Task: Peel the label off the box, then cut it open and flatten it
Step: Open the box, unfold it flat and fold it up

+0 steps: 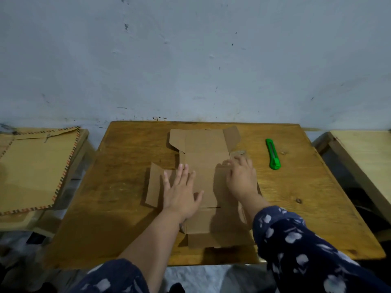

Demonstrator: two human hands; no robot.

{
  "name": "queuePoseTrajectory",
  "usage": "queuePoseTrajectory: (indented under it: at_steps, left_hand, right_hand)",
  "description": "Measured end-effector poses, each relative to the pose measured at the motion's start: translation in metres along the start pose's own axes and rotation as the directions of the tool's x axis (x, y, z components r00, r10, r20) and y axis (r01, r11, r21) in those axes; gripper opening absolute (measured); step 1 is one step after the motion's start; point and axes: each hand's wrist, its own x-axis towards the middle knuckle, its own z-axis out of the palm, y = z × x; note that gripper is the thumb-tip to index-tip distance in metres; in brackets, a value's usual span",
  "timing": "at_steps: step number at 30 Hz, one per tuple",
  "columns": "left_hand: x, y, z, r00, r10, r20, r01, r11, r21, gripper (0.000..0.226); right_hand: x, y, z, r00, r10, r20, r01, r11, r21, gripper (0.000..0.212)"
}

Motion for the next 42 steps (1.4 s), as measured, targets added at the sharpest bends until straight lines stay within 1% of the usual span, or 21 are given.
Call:
queuePoseTrajectory:
  at_steps: [1, 3, 6, 8, 11, 13, 16, 18, 20, 21, 23, 27, 30, 34, 37, 38, 42]
  left_hand:
    - [0.001, -0.002, 0.004, 1.0, -0.014, 0.027, 0.014, 1.0, 0.005, 0.077]
    - [0.004, -0.008, 0.012, 0.996, -0.048, 0.077, 0.047, 0.999, 0.014, 0.089]
    - [0.006, -0.017, 0.02, 0.993, -0.044, 0.107, 0.041, 0.999, 0.036, 0.103]
    - [0.005, -0.019, 0.025, 0.994, -0.042, 0.097, 0.041, 0.999, 0.017, 0.106]
    - [0.002, -0.021, 0.03, 0.999, -0.031, 0.039, 0.031, 1.0, 0.0, 0.105]
    - [0.001, -0.021, 0.033, 0.999, -0.036, 0.002, 0.036, 0.999, -0.003, 0.103]
    - [0.002, -0.021, 0.037, 0.998, -0.059, -0.034, 0.058, 0.998, -0.01, 0.101]
    - [0.003, -0.021, 0.039, 0.996, -0.072, -0.051, 0.071, 0.997, -0.031, 0.102]
    - [0.005, -0.021, 0.04, 0.996, -0.073, -0.049, 0.072, 0.997, -0.037, 0.103]
    - [0.005, -0.021, 0.04, 0.996, -0.071, -0.054, 0.068, 0.997, -0.041, 0.102]
    - [0.006, -0.022, 0.041, 0.994, -0.066, -0.089, 0.06, 0.996, -0.062, 0.102]
    - [0.006, -0.023, 0.045, 0.989, -0.037, -0.141, 0.021, 0.993, -0.115, 0.101]
    - [0.012, -0.024, 0.042, 0.991, -0.055, -0.121, 0.042, 0.994, -0.103, 0.102]
    - [0.025, -0.024, 0.038, 0.992, -0.105, -0.071, 0.099, 0.991, -0.088, 0.104]
    - [0.032, -0.023, 0.038, 0.988, -0.139, -0.071, 0.131, 0.986, -0.102, 0.104]
    - [0.033, -0.022, 0.037, 0.987, -0.147, -0.069, 0.14, 0.985, -0.099, 0.103]
    - [0.035, -0.021, 0.035, 0.985, -0.154, -0.073, 0.146, 0.984, -0.1, 0.104]
  right_hand:
    - [0.007, 0.003, -0.001, 1.0, 0.012, 0.011, -0.012, 1.0, -0.001, 0.044]
    - [0.018, 0.008, -0.002, 0.997, 0.023, 0.076, -0.019, 0.999, -0.05, 0.049]
    - [0.029, 0.015, -0.001, 0.982, 0.053, 0.179, -0.028, 0.99, -0.139, 0.054]
    - [0.037, 0.019, 0.002, 0.974, 0.096, 0.206, -0.069, 0.988, -0.135, 0.054]
    - [0.052, 0.028, 0.008, 0.96, 0.158, 0.231, -0.137, 0.985, -0.105, 0.056]
    - [0.065, 0.034, 0.011, 0.963, 0.177, 0.202, -0.172, 0.984, -0.038, 0.054]
    - [0.088, 0.04, 0.014, 0.972, 0.194, 0.136, -0.212, 0.968, 0.133, 0.045]
    - [0.103, 0.04, 0.014, 0.966, 0.24, 0.1, -0.258, 0.925, 0.278, 0.042]
    - [0.117, 0.038, 0.013, 0.949, 0.288, 0.13, -0.316, 0.857, 0.407, 0.04]
    - [0.123, 0.038, 0.013, 0.945, 0.288, 0.153, -0.326, 0.832, 0.449, 0.04]
    - [0.132, 0.037, 0.014, 0.944, 0.275, 0.182, -0.33, 0.806, 0.491, 0.043]
    - [0.144, 0.034, 0.02, 0.925, 0.314, 0.215, -0.379, 0.724, 0.576, 0.047]
    - [0.15, 0.037, 0.024, 0.911, 0.342, 0.23, -0.407, 0.661, 0.631, 0.051]
    - [0.159, 0.039, 0.013, 0.902, 0.358, 0.242, -0.42, 0.589, 0.691, 0.051]
    - [0.16, 0.039, 0.0, 0.892, 0.352, 0.284, -0.432, 0.48, 0.763, 0.051]
    - [0.158, 0.039, -0.003, 0.894, 0.348, 0.281, -0.425, 0.468, 0.775, 0.05]
    - [0.146, 0.041, -0.005, 0.918, 0.332, 0.219, -0.372, 0.522, 0.767, 0.047]
